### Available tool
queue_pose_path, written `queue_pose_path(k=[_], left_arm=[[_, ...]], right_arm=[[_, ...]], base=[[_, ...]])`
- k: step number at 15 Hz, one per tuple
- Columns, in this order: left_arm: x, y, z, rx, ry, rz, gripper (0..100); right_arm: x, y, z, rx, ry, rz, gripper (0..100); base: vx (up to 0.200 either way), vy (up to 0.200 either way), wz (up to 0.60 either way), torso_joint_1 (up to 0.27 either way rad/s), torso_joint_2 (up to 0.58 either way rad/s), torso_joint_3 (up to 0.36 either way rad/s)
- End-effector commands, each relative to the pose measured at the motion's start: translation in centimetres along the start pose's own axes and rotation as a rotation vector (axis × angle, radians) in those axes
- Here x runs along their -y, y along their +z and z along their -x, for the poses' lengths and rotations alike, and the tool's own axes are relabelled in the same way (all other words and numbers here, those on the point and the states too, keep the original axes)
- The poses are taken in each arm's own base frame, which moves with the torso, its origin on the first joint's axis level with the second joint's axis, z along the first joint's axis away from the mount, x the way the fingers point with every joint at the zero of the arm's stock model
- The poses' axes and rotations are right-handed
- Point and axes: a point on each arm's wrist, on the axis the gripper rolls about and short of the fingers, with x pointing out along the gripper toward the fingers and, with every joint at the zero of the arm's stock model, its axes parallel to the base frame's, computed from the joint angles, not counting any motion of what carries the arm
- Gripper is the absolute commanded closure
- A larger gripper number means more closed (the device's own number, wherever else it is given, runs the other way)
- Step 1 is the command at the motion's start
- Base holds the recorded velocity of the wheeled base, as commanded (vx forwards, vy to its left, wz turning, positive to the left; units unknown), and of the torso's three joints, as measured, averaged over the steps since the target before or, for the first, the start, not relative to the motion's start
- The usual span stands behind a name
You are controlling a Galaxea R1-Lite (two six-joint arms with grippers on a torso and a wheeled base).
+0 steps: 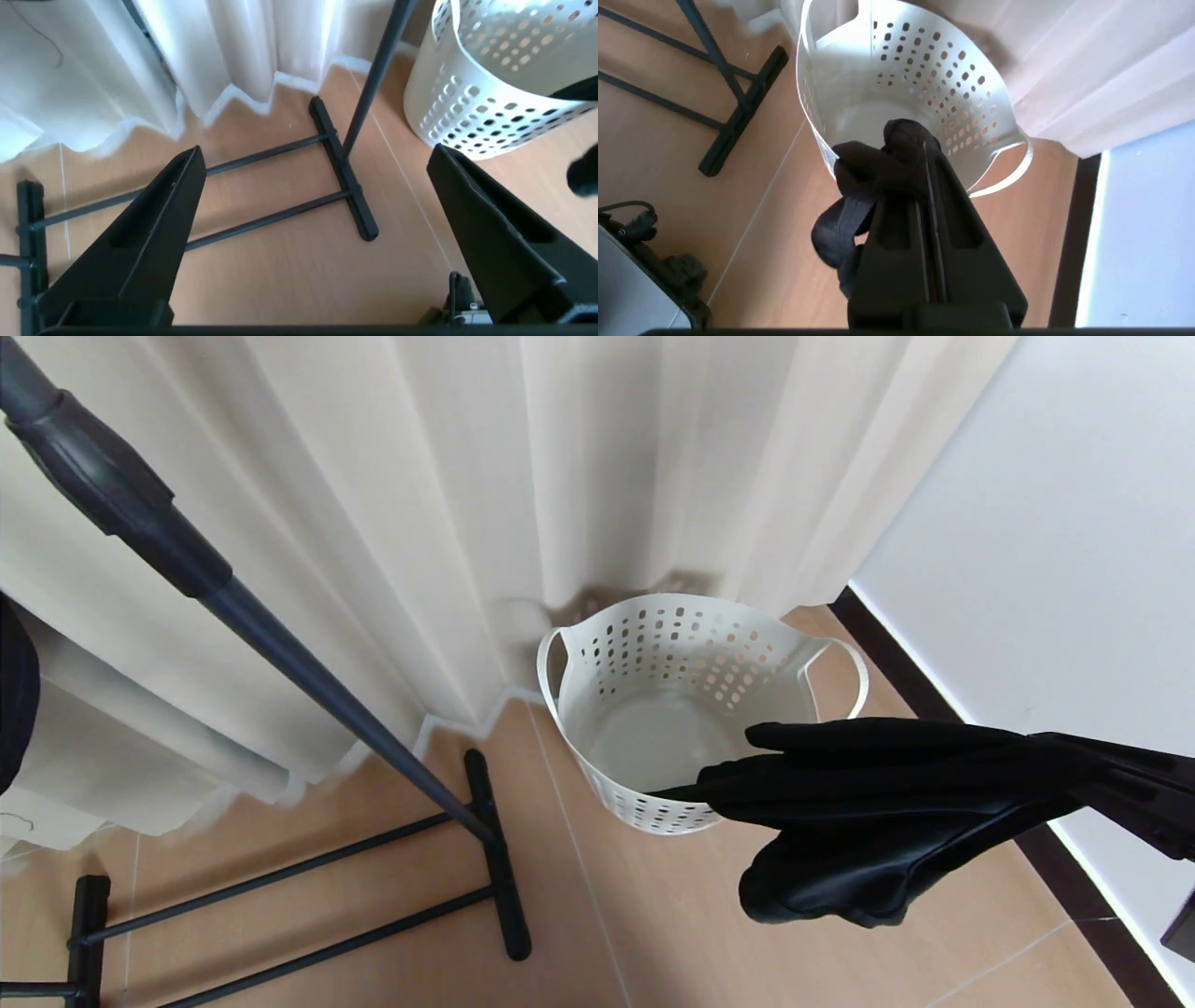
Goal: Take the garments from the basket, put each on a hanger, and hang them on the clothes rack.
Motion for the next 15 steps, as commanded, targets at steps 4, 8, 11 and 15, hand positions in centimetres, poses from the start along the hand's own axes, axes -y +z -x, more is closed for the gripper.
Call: queue_pose_path(k=[4, 8, 11, 15], left_arm=[[0.0, 0.0, -0.01, -0.001, 0.001, 0.001, 0], [0.0, 0.0, -0.01, -0.001, 0.001, 0.001, 0], [0.0, 0.0, -0.01, -0.001, 0.001, 0.001, 0], [0.0, 0.0, -0.01, -0.001, 0.001, 0.001, 0]], right_arm=[[-0.23, -0.31, -0.17, -0.003, 0.029, 0.001, 100], [-0.22, -0.31, -0.06, 0.001, 0.027, 0.0, 100], [-0.2, -0.27, -0.05, 0.002, 0.027, 0.002, 100], [-0.25, -0.4, -0.14, -0.007, 0.028, 0.004, 100]], base=[[0.0, 0.0, 0.0, 0.002, 0.0, 0.204], [0.0, 0.0, 0.0, 0.001, 0.0, 0.199], [0.0, 0.0, 0.0, 0.004, 0.0, 0.204], [0.0, 0.0, 0.0, 0.019, -0.15, 0.067]])
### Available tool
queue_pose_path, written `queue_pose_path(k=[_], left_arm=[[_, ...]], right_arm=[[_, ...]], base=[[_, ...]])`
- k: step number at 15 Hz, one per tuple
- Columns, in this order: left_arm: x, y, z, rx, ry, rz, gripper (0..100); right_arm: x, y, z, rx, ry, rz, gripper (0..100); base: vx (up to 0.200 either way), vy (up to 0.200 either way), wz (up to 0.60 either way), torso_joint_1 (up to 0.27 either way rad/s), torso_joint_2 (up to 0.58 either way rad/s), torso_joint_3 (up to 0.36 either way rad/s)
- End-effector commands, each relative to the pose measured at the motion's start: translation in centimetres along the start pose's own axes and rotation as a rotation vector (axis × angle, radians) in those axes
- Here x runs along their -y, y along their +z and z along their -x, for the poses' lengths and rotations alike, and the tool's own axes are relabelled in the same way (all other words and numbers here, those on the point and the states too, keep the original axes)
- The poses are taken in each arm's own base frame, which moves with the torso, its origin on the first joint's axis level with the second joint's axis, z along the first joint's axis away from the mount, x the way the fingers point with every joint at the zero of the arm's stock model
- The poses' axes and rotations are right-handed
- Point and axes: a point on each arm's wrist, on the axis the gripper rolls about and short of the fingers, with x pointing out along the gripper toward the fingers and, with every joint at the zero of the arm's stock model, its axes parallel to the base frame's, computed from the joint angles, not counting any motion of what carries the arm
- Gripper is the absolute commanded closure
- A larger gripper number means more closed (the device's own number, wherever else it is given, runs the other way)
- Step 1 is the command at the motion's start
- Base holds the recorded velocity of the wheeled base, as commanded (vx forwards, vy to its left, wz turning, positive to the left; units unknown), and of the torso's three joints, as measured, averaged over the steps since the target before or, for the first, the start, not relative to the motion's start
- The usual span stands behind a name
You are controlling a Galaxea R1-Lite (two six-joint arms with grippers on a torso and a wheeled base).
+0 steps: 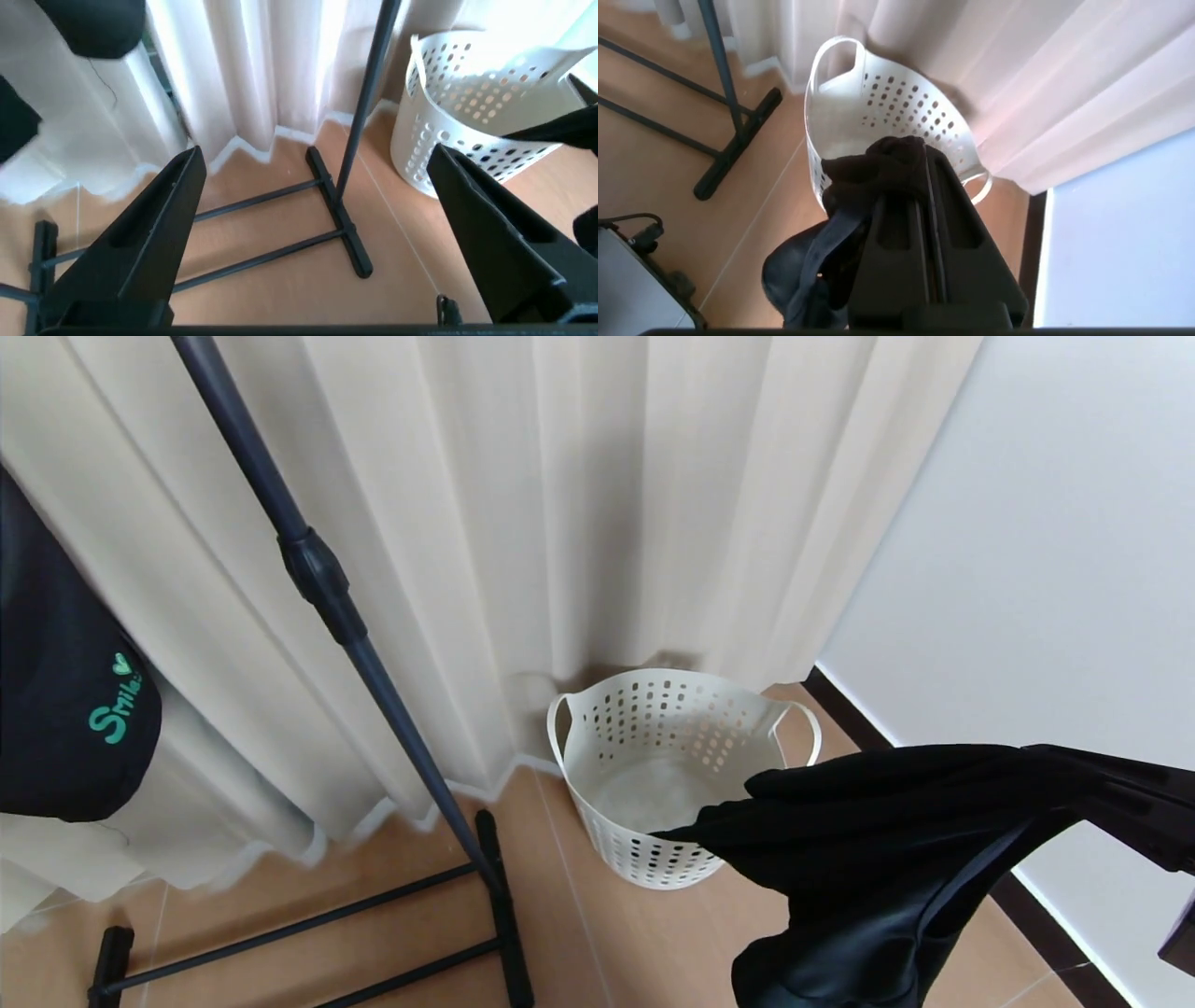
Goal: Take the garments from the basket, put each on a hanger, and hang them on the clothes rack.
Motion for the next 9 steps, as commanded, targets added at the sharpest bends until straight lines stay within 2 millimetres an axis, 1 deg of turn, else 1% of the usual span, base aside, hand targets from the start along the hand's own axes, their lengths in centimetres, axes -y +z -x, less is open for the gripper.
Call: queue_pose_path(k=[1, 5, 9], left_arm=[[0.0, 0.01, -0.01, -0.001, 0.0, 0.0, 0], [0.0, 0.01, -0.01, -0.001, 0.0, 0.0, 0], [0.0, 0.01, -0.01, -0.001, 0.0, 0.002, 0]], right_arm=[[-0.05, -0.07, -0.1, -0.005, 0.002, 0.001, 100], [-0.13, -0.23, -0.12, -0.011, 0.005, 0.002, 100], [-0.13, -0.23, -0.12, -0.011, 0.005, 0.002, 100]], base=[[0.0, 0.0, 0.0, 0.066, -0.37, -0.11], [0.0, 0.0, 0.0, 0.096, -0.43, -0.134], [0.0, 0.0, 0.0, 0.141, -0.47, -0.13]])
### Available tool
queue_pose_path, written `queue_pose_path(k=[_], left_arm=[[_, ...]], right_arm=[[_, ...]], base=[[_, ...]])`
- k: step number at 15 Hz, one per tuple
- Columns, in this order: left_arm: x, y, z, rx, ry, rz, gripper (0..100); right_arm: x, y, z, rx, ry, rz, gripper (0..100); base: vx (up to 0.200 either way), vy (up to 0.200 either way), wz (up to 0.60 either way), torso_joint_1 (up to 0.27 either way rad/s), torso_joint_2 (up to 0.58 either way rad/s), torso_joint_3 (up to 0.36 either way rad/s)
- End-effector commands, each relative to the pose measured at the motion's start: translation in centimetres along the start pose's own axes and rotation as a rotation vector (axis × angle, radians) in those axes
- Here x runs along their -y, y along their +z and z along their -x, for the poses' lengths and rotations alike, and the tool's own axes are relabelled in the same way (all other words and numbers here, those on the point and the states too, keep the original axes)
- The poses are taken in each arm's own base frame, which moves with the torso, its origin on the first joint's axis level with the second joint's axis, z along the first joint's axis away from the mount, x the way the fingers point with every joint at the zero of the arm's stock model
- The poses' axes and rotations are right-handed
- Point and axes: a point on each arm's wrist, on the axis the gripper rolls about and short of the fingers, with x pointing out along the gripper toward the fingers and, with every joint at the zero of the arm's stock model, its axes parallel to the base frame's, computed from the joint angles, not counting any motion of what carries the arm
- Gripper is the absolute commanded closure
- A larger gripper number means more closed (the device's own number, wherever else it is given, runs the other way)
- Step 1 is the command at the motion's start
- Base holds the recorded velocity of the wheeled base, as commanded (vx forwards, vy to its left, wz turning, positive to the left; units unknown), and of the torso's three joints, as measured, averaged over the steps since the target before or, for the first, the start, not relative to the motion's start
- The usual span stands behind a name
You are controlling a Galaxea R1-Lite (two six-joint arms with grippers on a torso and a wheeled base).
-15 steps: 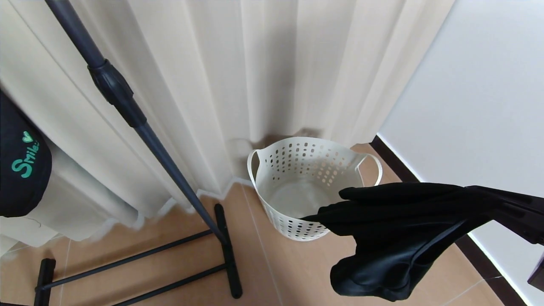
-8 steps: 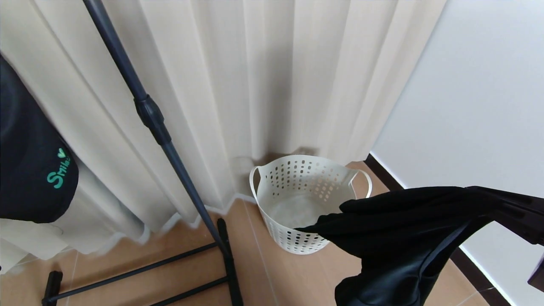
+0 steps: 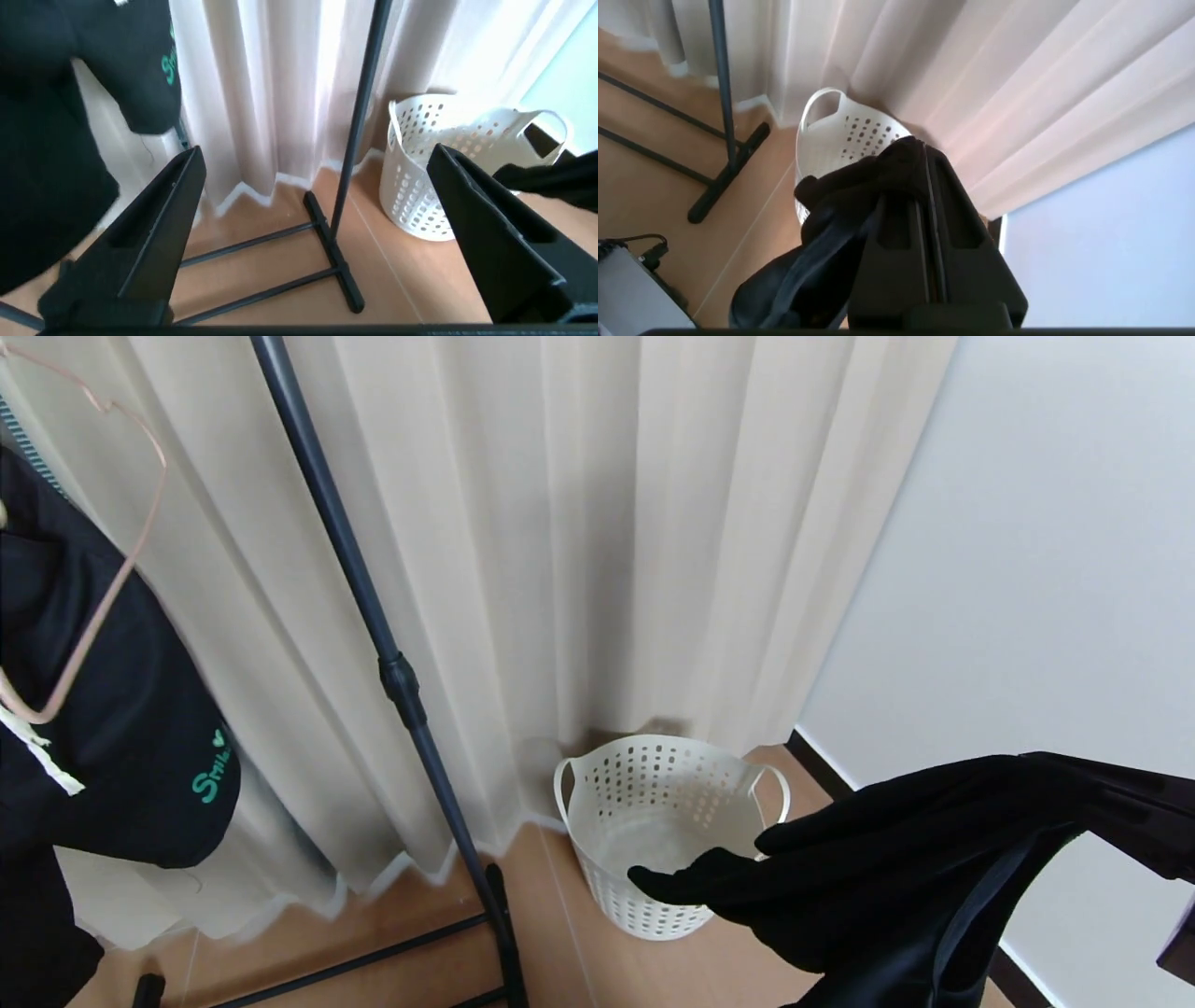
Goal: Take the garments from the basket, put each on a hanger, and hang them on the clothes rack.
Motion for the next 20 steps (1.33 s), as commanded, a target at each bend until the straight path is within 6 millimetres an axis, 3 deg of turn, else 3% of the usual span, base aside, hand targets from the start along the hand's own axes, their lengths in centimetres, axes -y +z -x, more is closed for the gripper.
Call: queue_pose_path(k=[1, 12, 20], left_arm=[[0.0, 0.01, -0.01, -0.001, 0.0, 0.001, 0], [0.0, 0.01, -0.01, -0.001, 0.0, 0.001, 0], [-0.01, -0.06, -0.02, -0.001, 0.008, -0.001, 0]], right_arm=[[-0.03, -0.02, -0.09, -0.003, 0.002, 0.001, 100], [-0.12, -0.17, -0.11, -0.008, 0.006, 0.002, 100], [-0.21, -0.44, -0.04, -0.014, 0.006, 0.004, 100]], base=[[0.0, 0.0, 0.0, 0.163, -0.48, -0.124], [0.0, 0.0, 0.0, 0.194, -0.51, -0.116], [0.0, 0.0, 0.0, 0.254, -0.58, -0.306]])
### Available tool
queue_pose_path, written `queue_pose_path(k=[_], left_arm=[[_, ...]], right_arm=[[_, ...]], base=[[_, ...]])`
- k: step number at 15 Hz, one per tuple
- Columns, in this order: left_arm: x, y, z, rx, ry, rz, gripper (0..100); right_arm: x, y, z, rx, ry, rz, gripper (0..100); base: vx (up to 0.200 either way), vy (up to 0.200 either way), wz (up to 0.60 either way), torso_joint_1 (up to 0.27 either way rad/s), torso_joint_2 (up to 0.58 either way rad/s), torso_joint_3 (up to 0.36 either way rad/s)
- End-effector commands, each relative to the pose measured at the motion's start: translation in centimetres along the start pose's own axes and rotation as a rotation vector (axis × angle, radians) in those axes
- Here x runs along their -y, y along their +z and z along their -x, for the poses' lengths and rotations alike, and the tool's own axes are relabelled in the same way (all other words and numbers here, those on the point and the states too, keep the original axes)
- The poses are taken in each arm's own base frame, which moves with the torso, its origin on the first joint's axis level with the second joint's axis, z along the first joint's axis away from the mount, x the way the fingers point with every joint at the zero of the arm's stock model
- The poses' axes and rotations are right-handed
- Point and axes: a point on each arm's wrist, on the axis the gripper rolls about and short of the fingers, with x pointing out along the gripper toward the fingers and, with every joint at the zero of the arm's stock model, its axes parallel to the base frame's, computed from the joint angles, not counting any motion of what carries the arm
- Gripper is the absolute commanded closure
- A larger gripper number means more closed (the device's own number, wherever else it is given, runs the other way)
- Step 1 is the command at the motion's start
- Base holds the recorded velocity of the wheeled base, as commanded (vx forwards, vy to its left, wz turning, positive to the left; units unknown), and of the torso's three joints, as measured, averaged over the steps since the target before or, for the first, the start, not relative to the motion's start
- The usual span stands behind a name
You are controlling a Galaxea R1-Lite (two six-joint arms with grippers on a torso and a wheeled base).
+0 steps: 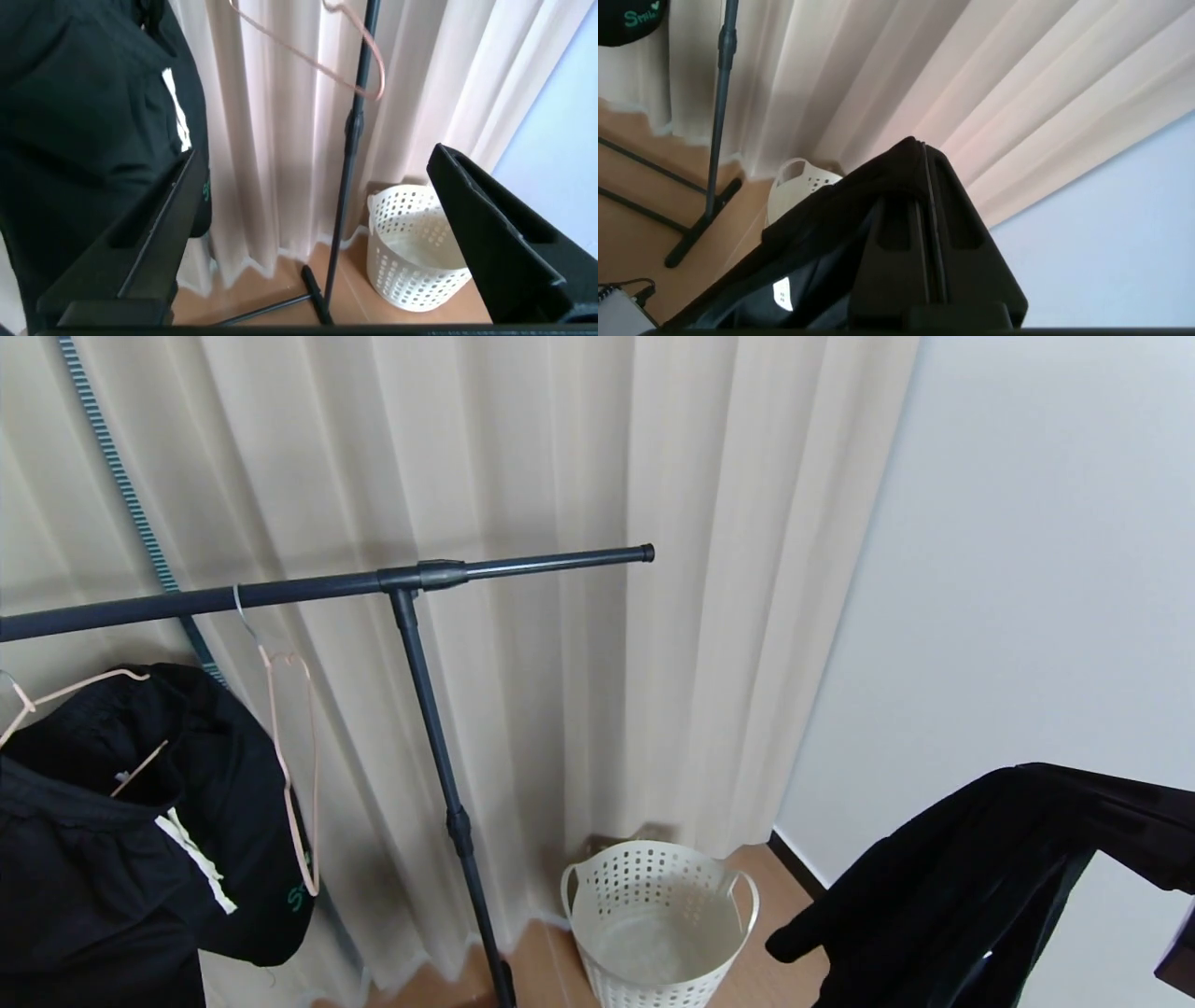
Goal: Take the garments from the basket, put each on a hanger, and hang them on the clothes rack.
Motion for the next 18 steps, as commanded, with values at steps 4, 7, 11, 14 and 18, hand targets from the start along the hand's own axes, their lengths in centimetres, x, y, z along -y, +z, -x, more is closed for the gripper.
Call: queue_pose_path(k=[4, 7, 11, 14, 18], left_arm=[[0.0, -0.01, 0.0, 0.0, -0.001, 0.001, 0], [0.01, 0.03, 0.01, 0.001, -0.002, 0.001, 0], [0.0, 0.03, 0.01, 0.001, 0.002, 0.005, 0], [0.0, -0.01, 0.0, 0.0, 0.002, 0.004, 0], [0.0, -0.01, 0.0, 0.0, 0.001, 0.004, 0]], right_arm=[[-0.05, -0.09, 0.0, -0.002, 0.001, 0.001, 100], [-0.07, -0.19, 0.24, 0.002, -0.001, 0.002, 100], [-0.12, -0.31, 0.19, -0.003, 0.0, 0.006, 100], [0.42, -0.8, 0.02, -0.039, -0.048, 0.021, 100], [0.35, -0.93, 0.14, -0.04, -0.045, 0.03, 100]], base=[[0.0, 0.0, 0.0, 0.195, -0.41, -0.233], [0.0, 0.0, 0.0, 0.168, -0.38, -0.199], [0.0, 0.0, 0.0, 0.101, -0.22, -0.113], [0.0, 0.0, 0.0, 0.0, 0.0, 0.0], [0.0, 0.0, 0.6, 0.007, 0.0, 0.0]])
